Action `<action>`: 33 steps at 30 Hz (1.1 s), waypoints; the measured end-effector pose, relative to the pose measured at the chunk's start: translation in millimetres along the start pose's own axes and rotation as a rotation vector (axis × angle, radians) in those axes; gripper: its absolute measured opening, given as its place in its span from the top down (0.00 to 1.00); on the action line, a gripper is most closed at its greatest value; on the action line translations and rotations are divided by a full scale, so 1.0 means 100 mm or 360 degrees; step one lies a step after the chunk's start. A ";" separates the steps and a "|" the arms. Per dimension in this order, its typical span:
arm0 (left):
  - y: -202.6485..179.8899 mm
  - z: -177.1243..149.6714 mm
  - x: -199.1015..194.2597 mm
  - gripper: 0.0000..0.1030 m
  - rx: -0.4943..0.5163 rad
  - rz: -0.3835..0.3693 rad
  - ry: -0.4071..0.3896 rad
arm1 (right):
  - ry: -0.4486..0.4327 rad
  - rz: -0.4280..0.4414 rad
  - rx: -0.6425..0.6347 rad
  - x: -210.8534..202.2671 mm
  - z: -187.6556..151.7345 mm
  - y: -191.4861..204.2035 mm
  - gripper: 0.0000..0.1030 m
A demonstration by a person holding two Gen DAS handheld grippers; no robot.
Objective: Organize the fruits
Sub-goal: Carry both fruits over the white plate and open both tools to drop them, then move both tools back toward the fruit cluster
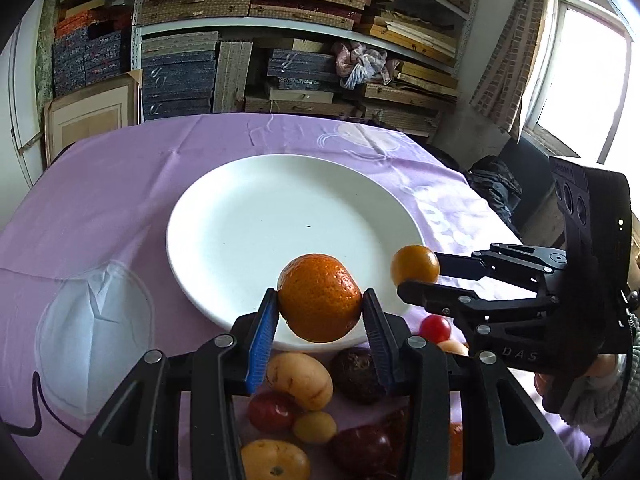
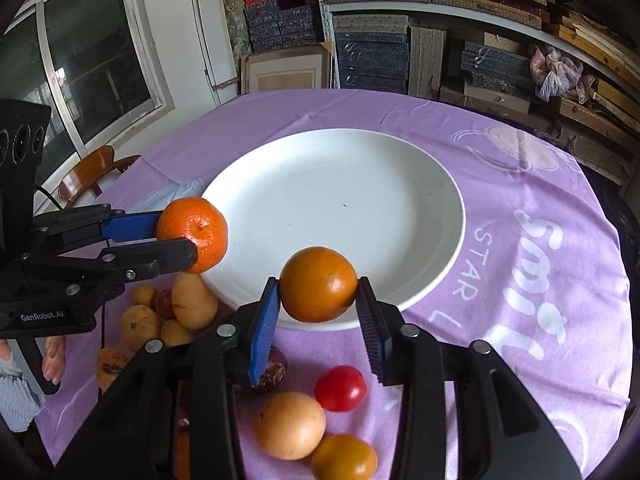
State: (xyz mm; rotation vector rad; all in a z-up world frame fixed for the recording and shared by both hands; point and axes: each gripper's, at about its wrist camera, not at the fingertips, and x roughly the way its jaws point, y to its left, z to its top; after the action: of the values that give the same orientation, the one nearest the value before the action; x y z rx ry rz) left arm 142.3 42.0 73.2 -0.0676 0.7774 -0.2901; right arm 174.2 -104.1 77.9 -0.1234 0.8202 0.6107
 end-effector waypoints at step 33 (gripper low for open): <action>0.04 -1.30 -0.80 0.26 0.0056 0.0072 -0.0068 | -0.0439 0.0005 0.0193 -1.10 -1.28 -0.26 0.08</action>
State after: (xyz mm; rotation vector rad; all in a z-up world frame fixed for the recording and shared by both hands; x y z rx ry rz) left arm -1.8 74.5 34.6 -0.0227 0.7302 -0.2585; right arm 48.2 -218.3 65.6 0.0721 0.5880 0.5647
